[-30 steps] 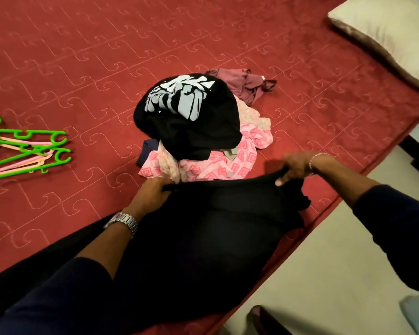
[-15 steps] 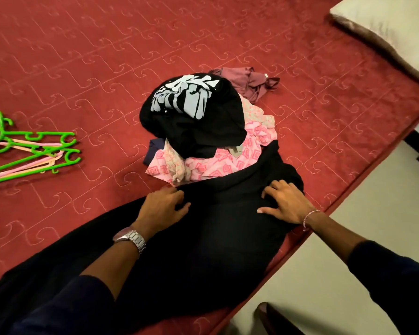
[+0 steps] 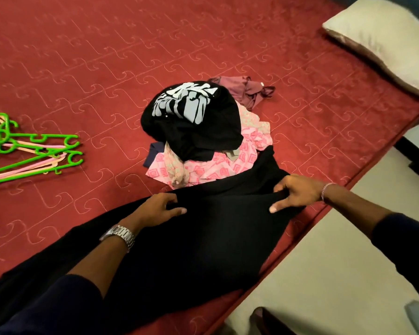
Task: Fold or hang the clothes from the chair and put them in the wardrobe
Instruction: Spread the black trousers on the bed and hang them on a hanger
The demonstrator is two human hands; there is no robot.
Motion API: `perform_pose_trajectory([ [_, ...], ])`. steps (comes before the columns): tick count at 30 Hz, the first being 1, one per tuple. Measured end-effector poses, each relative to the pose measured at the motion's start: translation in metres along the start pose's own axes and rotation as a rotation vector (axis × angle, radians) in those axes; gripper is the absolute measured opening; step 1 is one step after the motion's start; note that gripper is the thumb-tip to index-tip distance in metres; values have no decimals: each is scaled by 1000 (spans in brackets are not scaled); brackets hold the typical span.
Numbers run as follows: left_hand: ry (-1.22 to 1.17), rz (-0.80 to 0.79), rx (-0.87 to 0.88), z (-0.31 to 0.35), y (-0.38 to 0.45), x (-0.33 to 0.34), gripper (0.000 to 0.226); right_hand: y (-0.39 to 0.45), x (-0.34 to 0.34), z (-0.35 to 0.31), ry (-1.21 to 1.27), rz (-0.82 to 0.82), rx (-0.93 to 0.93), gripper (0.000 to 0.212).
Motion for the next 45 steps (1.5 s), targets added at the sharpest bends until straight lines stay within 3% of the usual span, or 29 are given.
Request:
perform_pose_trajectory([
  [2, -56, -10, -37, -7, 0, -4, 40, 6, -20, 13, -217, -62, 178, 52],
  [4, -55, 29, -65, -12, -3, -12, 51, 12, -50, 19, -373, 15, 346, 46],
  [7, -17, 213, -103, -21, -10, -31, 54, 21, -82, 12, -575, 344, 482, 59],
  [9, -16, 310, -138, -30, -13, -38, 53, 26, -81, 6, -570, 552, 506, 61],
  [13, 34, 304, -180, -40, -14, -32, 36, 29, -51, 18, -134, 680, 543, 64],
  [19, 201, 352, -282, -47, -20, -25, 35, 7, 5, 58, 445, 843, 544, 71],
  [23, 350, 375, -355, -42, -21, -22, 35, 5, 49, 75, 742, 703, 620, 94],
  [25, 361, 376, -355, -38, -21, -23, 30, 16, 62, 76, 937, 635, 480, 80],
  [28, 280, 357, -286, -35, -18, -25, 24, 17, 65, 60, 1258, 612, 186, 31],
  [32, 191, 356, -190, -32, -20, -26, 19, -11, 61, 60, 1515, 688, -56, 41],
  [39, 94, 351, -125, -15, -28, -28, 33, -64, 60, 76, 1335, 539, -66, 33],
  [41, 78, 336, -151, -15, -28, -25, 32, -69, 68, 102, 1020, 584, 143, 30],
  [43, 77, 283, -198, -20, -27, -14, 26, -78, 78, 126, 544, 707, 519, 29],
  [45, 123, 236, -238, -21, -25, -2, 23, -85, 88, 124, 367, 840, 669, 30],
])
Point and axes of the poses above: each hand's wrist, its own y-axis towards the middle knuckle, its own x-axis out of the palm, z = x × y, the point moved 8 cm from there along y, towards the middle knuckle, and after that the axes turned 14 degrees about -z, right-handed, at the moved point
